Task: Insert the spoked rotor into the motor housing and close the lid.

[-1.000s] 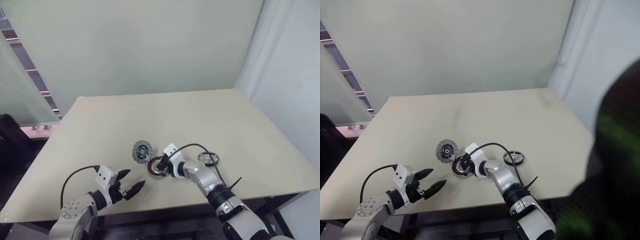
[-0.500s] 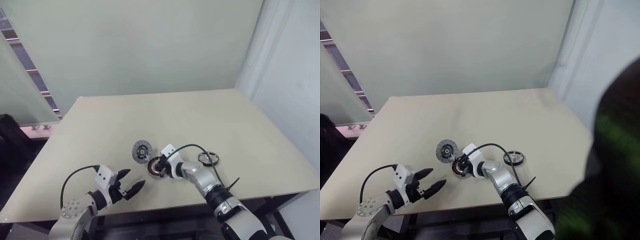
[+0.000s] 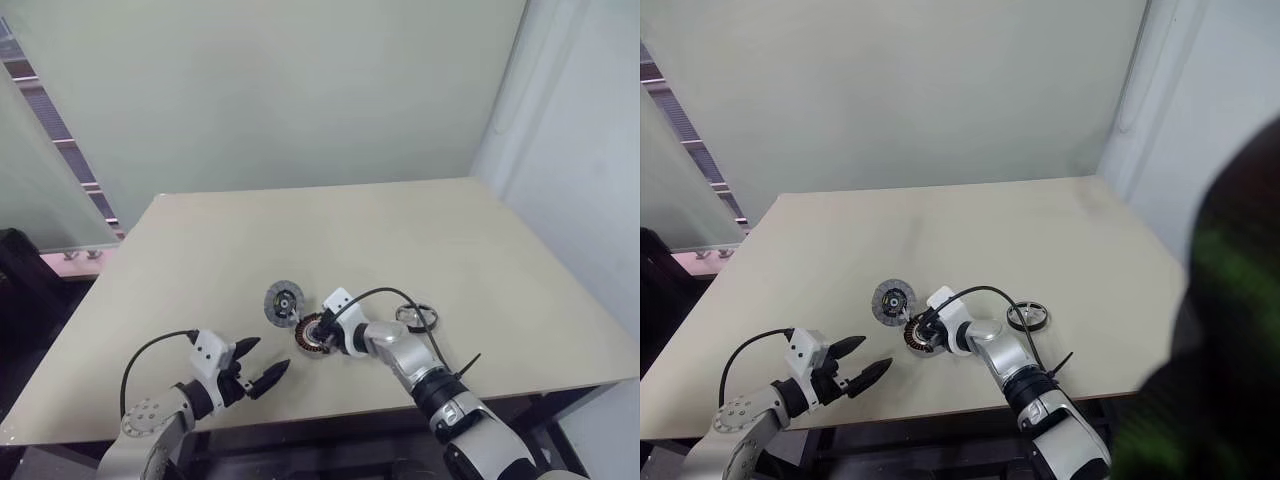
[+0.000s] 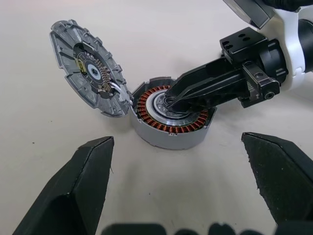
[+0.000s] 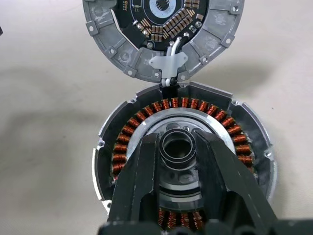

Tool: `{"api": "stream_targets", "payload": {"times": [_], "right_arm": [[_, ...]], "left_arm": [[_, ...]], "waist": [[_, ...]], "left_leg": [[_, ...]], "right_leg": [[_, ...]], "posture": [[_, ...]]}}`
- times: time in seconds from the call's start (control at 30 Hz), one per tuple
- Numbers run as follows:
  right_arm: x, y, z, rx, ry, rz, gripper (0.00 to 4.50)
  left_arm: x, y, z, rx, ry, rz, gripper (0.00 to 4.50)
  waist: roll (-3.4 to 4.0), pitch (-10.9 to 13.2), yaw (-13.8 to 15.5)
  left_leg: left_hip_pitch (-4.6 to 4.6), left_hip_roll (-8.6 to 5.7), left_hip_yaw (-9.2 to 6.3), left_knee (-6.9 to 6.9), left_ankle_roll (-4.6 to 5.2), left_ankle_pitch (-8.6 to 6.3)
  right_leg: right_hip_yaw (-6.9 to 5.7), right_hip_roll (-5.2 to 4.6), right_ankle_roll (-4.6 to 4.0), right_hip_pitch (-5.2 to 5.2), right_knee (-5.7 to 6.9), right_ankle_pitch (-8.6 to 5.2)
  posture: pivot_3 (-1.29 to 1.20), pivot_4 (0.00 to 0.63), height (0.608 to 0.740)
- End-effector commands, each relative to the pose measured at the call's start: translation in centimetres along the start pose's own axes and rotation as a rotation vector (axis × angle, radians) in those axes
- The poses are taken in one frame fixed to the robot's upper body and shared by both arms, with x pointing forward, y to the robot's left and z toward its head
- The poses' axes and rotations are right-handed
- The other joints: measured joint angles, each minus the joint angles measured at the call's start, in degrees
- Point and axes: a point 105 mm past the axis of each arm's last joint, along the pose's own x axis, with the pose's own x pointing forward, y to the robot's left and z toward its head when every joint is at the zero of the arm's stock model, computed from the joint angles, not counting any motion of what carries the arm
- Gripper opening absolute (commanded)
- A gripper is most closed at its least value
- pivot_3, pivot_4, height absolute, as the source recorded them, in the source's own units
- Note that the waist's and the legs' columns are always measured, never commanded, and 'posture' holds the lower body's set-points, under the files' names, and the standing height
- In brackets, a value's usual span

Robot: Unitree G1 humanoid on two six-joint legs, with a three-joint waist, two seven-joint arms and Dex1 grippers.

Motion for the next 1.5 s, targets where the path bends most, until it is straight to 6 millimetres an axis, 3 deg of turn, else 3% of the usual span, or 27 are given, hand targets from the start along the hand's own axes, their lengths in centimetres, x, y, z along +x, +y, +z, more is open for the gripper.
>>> {"api": "stream_targets", "payload": {"times": [0.03, 0.73, 1.5], "right_arm": [[-0.19, -0.35, 1.69, -0.041, -0.036, -0.006, 0.74], [0.35, 0.48, 1.55, -0.041, -0.031, 0.017, 0.74], [0.03, -0.08, 1.32, -0.058, -0.019, 0.001, 0.74]], "left_arm": [[0.15, 0.16, 1.64, 0.056, -0.045, -0.002, 4.5], [0.0, 0.23, 1.54, 0.058, -0.041, 0.004, 4.5], [0.24, 0.19, 1.73, 0.064, -0.045, -0.008, 4.5]], "waist": [[0.0, 0.0, 0.0], [0.0, 0.0, 0.0], [0.0, 0.0, 0.0]], "left_leg": [[0.0, 0.0, 0.0, 0.0, 0.0, 0.0], [0.01, 0.0, 0.0, 0.0, 0.0, 0.0], [0.02, 0.0, 0.0, 0.01, 0.0, 0.0]], "right_leg": [[0.0, 0.0, 0.0, 0.0, 0.0, 0.0], [0.02, 0.01, 0.0, 0.0, 0.03, 0.0], [0.02, 0.01, 0.0, 0.0, 0.04, 0.0]], "posture": [[0.0, 0.0, 0.74], [0.0, 0.0, 0.74], [0.0, 0.0, 0.74]]}}
